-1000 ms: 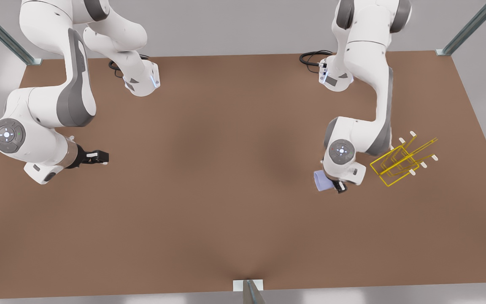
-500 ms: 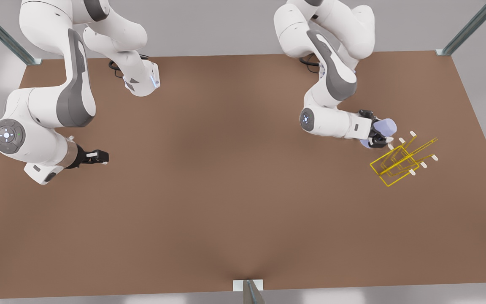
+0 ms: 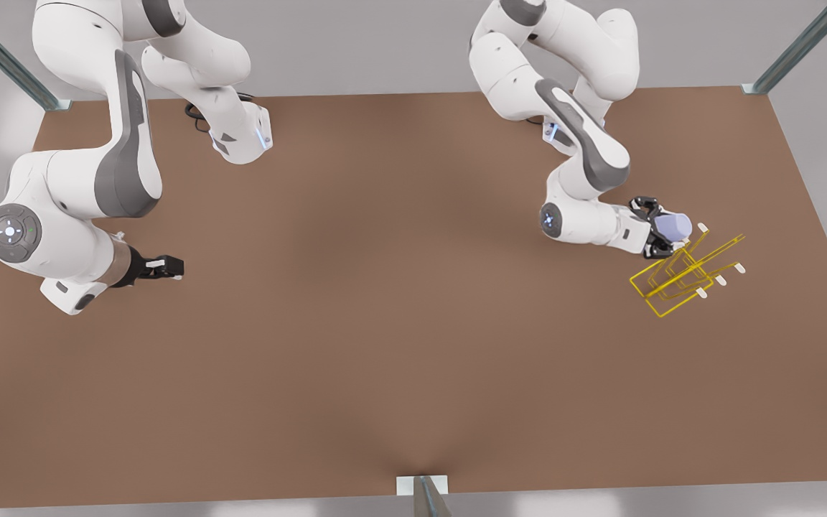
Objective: Place the cup on the cup holder
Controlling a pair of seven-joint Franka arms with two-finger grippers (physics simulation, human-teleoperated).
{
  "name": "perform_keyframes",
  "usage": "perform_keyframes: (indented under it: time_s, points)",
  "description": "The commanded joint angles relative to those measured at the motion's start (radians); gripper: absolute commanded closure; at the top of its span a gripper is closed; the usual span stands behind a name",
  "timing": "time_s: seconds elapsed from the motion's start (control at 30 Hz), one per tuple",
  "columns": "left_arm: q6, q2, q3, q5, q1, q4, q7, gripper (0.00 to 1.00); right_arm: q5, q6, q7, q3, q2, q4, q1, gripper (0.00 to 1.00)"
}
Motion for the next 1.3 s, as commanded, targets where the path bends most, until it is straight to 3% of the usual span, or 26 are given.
perform_keyframes:
  time_s: [0.0, 0.3, 0.43, 1.27]
  points:
    - [0.161, 0.008, -0.002, -0.008, 0.038, -0.003, -0.071, 0.29, 0.001, -0.001, -0.007, 0.000, -0.001, 0.001, 0.000, 0.00]
    - [0.356, 0.106, -0.039, -0.070, 0.060, -0.096, -0.125, 0.29, 0.001, -0.001, -0.007, 0.000, -0.001, 0.001, -0.002, 0.00]
    - [0.403, 0.136, -0.054, 0.041, 0.049, -0.170, -0.111, 0.29, 0.001, -0.001, -0.008, 0.000, -0.001, 0.001, -0.002, 0.00]
    - [0.446, 0.166, -0.131, -0.010, 0.068, -0.204, -0.188, 0.25, 0.002, -0.001, -0.018, 0.000, 0.005, 0.001, -0.009, 0.00]
